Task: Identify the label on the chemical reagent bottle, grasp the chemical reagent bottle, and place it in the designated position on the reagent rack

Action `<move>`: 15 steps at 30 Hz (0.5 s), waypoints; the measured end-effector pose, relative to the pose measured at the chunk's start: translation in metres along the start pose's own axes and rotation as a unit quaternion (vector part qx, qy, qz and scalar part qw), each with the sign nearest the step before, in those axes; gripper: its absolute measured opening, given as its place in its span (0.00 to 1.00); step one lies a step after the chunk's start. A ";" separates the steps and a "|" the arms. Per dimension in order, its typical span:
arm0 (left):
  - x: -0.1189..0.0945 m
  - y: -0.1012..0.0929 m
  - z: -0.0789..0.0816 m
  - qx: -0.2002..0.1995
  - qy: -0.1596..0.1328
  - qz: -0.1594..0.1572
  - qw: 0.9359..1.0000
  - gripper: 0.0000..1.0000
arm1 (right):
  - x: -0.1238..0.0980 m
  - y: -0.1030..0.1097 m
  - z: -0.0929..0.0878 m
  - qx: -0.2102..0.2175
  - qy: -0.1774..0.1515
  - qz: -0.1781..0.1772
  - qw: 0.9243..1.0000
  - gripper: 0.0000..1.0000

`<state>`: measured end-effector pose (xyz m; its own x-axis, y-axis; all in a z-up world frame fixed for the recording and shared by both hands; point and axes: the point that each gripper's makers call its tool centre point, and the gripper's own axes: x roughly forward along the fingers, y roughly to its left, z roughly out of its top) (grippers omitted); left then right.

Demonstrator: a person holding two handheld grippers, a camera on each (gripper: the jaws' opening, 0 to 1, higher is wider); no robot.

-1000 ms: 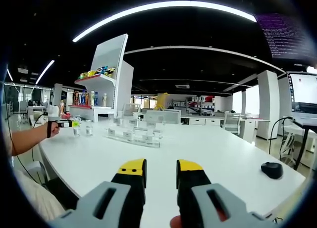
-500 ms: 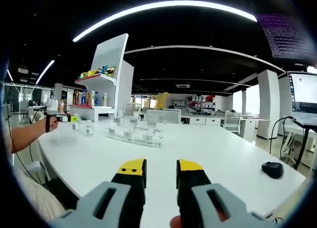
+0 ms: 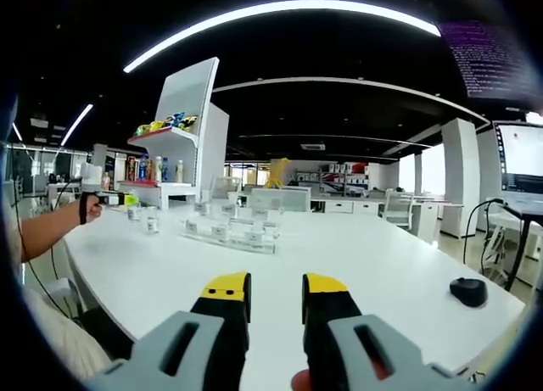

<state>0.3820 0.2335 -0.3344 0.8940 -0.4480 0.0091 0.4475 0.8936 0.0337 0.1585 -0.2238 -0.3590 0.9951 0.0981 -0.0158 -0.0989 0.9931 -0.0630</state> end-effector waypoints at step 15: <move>0.019 0.003 0.019 0.007 0.005 -0.017 1.000 0.18 | -0.001 -0.006 -0.004 0.005 0.002 -0.004 1.000 0.24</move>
<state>0.3996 0.2277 -0.3156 0.8788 -0.4772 -0.0019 0.4767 0.8777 0.0479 0.1582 -0.2303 -0.3624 0.9957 0.0909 -0.0190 -0.0918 0.9943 -0.0541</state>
